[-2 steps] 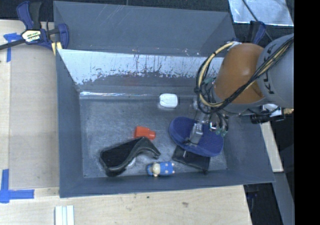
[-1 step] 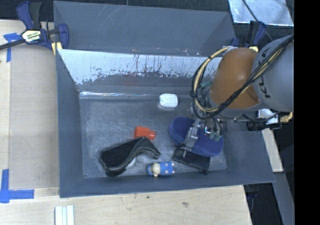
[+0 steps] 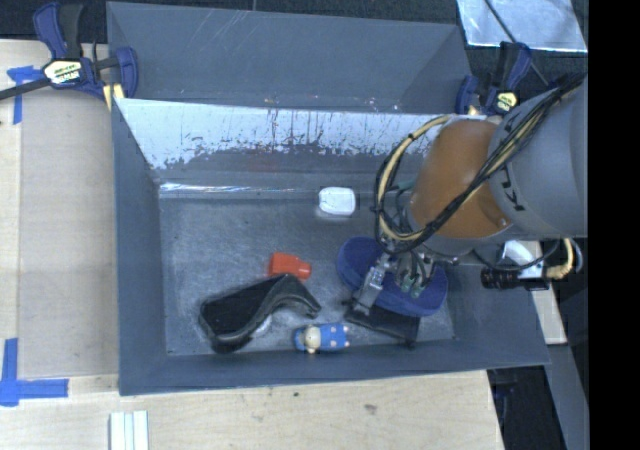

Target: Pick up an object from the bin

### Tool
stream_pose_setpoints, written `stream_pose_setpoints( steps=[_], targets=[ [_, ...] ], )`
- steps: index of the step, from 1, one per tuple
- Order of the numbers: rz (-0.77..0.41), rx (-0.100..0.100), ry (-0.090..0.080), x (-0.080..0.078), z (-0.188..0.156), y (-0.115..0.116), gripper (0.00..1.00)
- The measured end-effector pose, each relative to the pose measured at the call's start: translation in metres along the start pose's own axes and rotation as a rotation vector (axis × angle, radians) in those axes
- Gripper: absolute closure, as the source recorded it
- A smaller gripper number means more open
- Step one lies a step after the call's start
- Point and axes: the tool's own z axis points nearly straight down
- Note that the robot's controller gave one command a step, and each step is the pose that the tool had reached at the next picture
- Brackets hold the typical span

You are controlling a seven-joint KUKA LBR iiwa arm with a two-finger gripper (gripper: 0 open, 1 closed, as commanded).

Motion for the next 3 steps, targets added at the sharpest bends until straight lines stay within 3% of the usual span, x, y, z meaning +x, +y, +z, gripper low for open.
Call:
stream_pose_setpoints(
  steps=[1,2,3],
  targets=[
    [-0.001,-0.001,-0.003,-0.001,-0.001,0.000,0.00],
    [-0.002,-0.002,-0.005,-0.002,-0.002,0.001,1.00],
    [-0.004,0.000,0.000,-0.003,-0.013,0.000,1.00]
  ],
)
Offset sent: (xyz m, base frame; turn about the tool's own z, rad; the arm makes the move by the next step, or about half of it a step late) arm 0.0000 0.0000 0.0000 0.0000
